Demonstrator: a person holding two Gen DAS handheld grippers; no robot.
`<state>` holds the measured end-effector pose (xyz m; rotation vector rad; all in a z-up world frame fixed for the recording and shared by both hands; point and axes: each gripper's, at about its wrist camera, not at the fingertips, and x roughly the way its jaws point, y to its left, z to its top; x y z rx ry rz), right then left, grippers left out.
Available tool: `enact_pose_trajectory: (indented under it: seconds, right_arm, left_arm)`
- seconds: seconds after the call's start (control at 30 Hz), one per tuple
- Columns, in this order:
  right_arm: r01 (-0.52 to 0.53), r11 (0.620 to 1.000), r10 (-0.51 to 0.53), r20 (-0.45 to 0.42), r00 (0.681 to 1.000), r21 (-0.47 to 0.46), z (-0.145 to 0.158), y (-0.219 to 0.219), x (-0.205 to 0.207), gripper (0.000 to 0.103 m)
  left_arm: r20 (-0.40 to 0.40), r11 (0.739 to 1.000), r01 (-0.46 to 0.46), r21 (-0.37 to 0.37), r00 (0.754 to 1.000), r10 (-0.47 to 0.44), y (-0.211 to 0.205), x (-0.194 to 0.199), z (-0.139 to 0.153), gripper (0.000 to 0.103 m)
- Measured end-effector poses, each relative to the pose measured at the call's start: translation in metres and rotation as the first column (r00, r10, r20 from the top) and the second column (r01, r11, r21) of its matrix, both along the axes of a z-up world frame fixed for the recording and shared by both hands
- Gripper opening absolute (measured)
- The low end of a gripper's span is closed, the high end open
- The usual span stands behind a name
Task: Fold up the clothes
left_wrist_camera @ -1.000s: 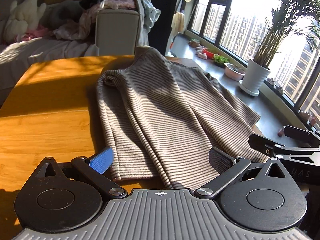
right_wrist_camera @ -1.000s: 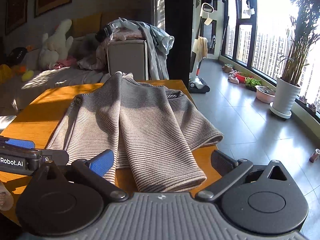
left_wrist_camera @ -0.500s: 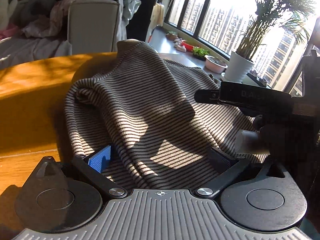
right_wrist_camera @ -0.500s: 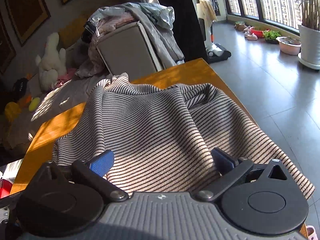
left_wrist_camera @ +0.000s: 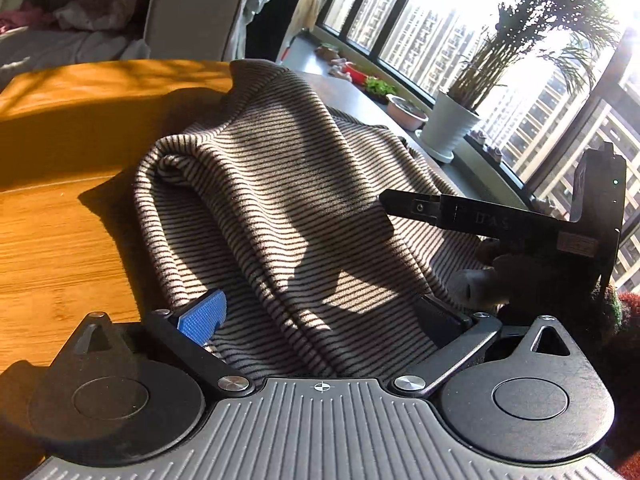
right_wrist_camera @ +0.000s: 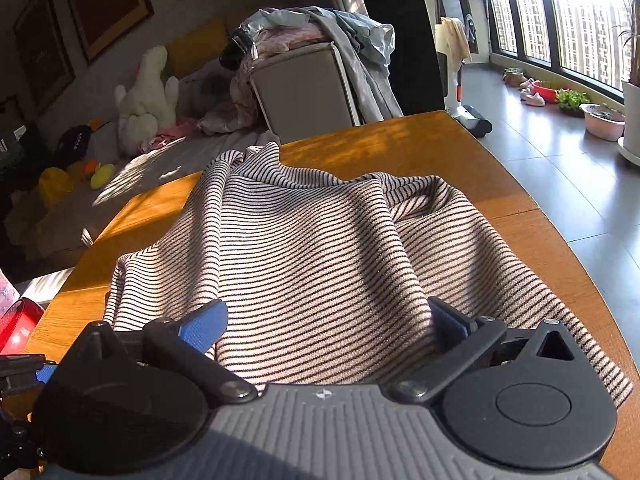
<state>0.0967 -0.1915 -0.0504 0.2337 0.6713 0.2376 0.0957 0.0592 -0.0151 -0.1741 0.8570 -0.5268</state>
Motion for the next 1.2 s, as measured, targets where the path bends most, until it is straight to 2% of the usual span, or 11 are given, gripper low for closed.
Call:
enact_pose_trajectory:
  seconds: [0.17, 0.33, 0.43, 0.5, 0.6, 0.7, 0.73, 0.77, 1.0, 1.07, 1.2]
  right_arm:
    - [0.024, 0.996, -0.026, 0.013, 1.000, 0.086, -0.001, -0.010, -0.030, 0.103]
    - [0.053, 0.978, -0.062, 0.037, 0.997, 0.200, -0.005, -0.025, -0.038, 0.103]
    - [0.055, 0.976, -0.065, 0.041, 0.997, 0.209, -0.006, -0.027, -0.039, 0.103]
    - [0.055, 0.979, -0.064, 0.042, 0.997, 0.196, -0.006, -0.025, -0.039, 0.103]
    - [0.055, 0.980, -0.064, 0.042, 0.997, 0.191, -0.005, -0.024, -0.038, 0.103]
    - [0.055, 0.979, -0.065, 0.043, 0.997, 0.195, -0.005, -0.023, -0.038, 0.103]
    - [0.055, 0.979, -0.065, 0.042, 0.997, 0.195, -0.006, -0.024, -0.038, 0.103]
    - [0.055, 0.979, -0.065, 0.042, 0.997, 0.195, -0.006, -0.025, -0.039, 0.103]
    - [0.055, 0.981, -0.064, 0.042, 0.997, 0.188, -0.006, -0.023, -0.038, 0.103]
    - [0.055, 0.981, -0.063, 0.041, 0.997, 0.184, -0.006, -0.023, -0.037, 0.103]
    - [0.053, 0.987, -0.058, 0.027, 0.998, 0.152, -0.002, -0.018, -0.032, 0.103]
  left_arm:
    - [0.029, 0.999, -0.004, 0.047, 1.000, 0.003, -0.006, -0.013, 0.000, 0.103]
    - [0.125, 0.986, -0.016, 0.167, 0.992, -0.005, -0.026, -0.020, -0.005, 0.103]
    - [0.179, 0.971, -0.009, 0.240, 0.983, -0.035, -0.035, -0.028, -0.009, 0.103]
    - [0.196, 0.967, -0.007, 0.253, 0.980, -0.044, -0.035, -0.029, -0.009, 0.099]
    - [0.209, 0.966, -0.016, 0.257, 0.977, -0.039, -0.036, -0.022, -0.007, 0.083]
    - [0.210, 0.968, -0.040, 0.246, 0.978, -0.013, -0.031, -0.014, -0.004, 0.050]
    - [0.203, 0.970, -0.057, 0.237, 0.979, 0.008, -0.026, -0.009, -0.002, 0.032]
    - [0.200, 0.970, -0.081, 0.228, 0.979, 0.035, -0.020, -0.006, -0.001, 0.023]
    - [0.195, 0.958, -0.228, 0.172, 0.961, 0.194, 0.021, 0.019, 0.009, 0.021]
    - [0.243, 0.936, -0.294, 0.192, 0.939, 0.245, 0.031, 0.026, 0.015, 0.012]
    - [0.272, 0.891, -0.413, 0.186, 0.894, 0.357, 0.061, 0.048, 0.023, 0.012]
